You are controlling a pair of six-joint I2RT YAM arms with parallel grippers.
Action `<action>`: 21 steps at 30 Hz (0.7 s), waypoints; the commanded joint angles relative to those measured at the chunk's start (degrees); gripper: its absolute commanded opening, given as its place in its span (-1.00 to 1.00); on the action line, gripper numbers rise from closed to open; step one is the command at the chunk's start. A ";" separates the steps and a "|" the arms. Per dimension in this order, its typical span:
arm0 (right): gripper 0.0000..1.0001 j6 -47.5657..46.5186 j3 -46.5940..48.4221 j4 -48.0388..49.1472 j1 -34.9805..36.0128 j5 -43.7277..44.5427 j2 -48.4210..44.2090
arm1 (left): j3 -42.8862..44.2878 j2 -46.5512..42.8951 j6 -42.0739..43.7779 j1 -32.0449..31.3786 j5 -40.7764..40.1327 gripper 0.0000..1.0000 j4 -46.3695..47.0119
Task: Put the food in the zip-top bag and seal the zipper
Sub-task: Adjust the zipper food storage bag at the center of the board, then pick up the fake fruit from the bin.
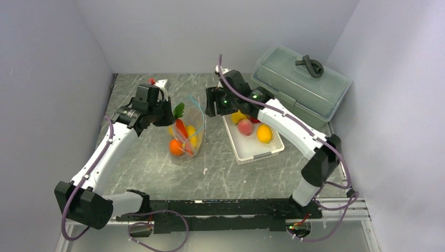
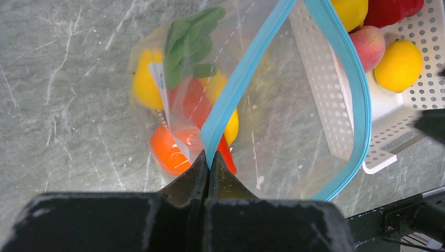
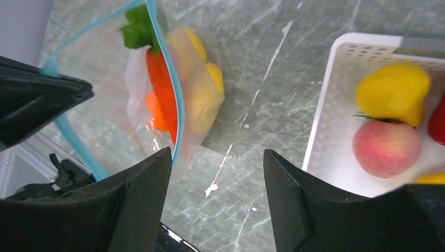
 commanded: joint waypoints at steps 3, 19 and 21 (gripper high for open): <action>0.38 -0.83 -1.96 2.60 -2.61 4.81 -9.15 | -0.90 -1.76 1.04 -0.20 1.09 -1.00 2.61; 0.63 -2.71 -20.01 6.27 -9.89 13.74 -17.21 | -2.85 -4.08 2.02 -0.20 -0.28 -1.00 3.35; 0.64 -2.69 -21.60 6.36 -10.50 13.42 -16.47 | -3.25 -4.59 1.87 -0.20 -0.42 -1.00 3.59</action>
